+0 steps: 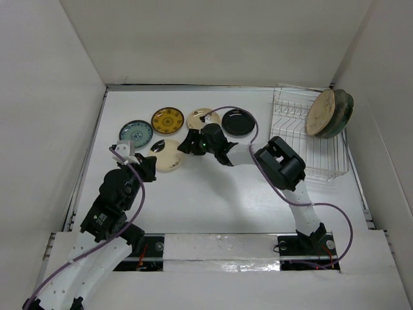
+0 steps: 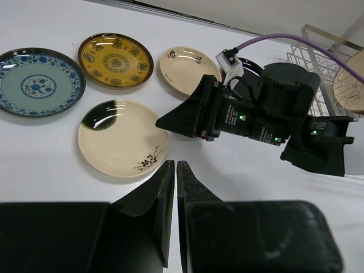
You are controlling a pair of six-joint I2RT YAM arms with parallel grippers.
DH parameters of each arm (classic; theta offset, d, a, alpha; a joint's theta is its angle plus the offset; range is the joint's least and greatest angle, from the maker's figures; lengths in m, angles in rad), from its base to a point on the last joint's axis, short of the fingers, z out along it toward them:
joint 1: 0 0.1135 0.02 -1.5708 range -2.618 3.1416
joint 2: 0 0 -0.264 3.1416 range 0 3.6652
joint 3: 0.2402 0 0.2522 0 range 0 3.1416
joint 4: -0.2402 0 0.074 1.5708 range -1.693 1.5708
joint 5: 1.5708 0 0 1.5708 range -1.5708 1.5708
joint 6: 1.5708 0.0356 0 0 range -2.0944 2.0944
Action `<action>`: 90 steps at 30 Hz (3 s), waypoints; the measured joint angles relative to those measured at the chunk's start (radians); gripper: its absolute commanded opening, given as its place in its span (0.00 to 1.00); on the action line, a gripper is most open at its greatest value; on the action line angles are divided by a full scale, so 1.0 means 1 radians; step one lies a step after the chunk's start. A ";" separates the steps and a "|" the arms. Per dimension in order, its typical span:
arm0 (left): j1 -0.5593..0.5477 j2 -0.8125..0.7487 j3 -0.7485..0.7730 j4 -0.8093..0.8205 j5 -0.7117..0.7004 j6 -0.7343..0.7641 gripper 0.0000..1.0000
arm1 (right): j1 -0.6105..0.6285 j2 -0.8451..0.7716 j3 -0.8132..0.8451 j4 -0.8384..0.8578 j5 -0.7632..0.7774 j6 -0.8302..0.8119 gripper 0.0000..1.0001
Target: Load the plates into the dish rack
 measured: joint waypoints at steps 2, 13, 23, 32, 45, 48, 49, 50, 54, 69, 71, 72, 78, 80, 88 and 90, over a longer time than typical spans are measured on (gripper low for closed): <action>0.000 0.000 0.000 0.000 0.000 0.000 0.05 | 0.004 0.027 0.026 0.019 -0.026 0.023 0.60; 0.000 -0.035 0.000 0.001 0.002 0.004 0.05 | 0.014 0.053 0.014 0.055 -0.013 0.085 0.00; 0.000 -0.119 0.000 0.002 0.032 0.019 0.10 | -0.016 -0.332 -0.207 -0.032 0.154 -0.039 0.00; 0.000 -0.251 0.000 0.004 0.122 0.032 0.12 | -0.343 -0.779 -0.219 -0.206 0.622 -0.299 0.00; 0.000 -0.397 0.000 0.031 0.229 0.034 0.13 | -0.600 -0.731 -0.140 -0.370 1.131 -0.740 0.00; 0.000 -0.397 0.000 0.031 0.245 0.034 0.13 | -0.604 -0.650 -0.109 -0.359 1.201 -0.876 0.00; 0.000 -0.397 0.000 0.031 0.247 0.034 0.13 | -0.605 -0.628 -0.099 -0.355 1.215 -0.915 0.00; 0.000 -0.397 0.000 0.031 0.248 0.034 0.13 | -0.605 -0.606 -0.093 -0.343 1.229 -0.956 0.00; -0.004 -0.397 0.000 0.031 0.248 0.034 0.13 | -0.609 -0.562 -0.085 -0.309 1.270 -1.076 0.00; -0.019 -0.397 0.000 0.031 0.246 0.034 0.13 | -0.601 -0.463 -0.120 -0.254 1.287 -1.114 0.00; -0.019 -0.397 0.000 0.031 0.244 0.034 0.13 | -0.592 -0.440 -0.121 -0.254 1.279 -1.106 0.00; -0.019 -0.397 0.000 0.031 0.243 0.034 0.13 | -0.588 -0.428 -0.122 -0.255 1.276 -1.102 0.00; -0.019 -0.397 0.000 0.031 0.239 0.034 0.13 | -0.562 -0.381 -0.122 -0.255 1.266 -1.078 0.36; -0.019 -0.397 0.000 0.031 0.239 0.034 0.13 | -0.557 -0.378 -0.122 -0.263 1.259 -1.058 0.40; -0.019 -0.397 0.000 0.030 0.239 0.034 0.13 | -0.555 -0.417 -0.068 -0.401 1.196 -0.910 0.49; -0.019 -0.397 0.000 0.030 0.238 0.034 0.13 | -0.549 -0.456 -0.043 -0.445 1.160 -0.864 0.42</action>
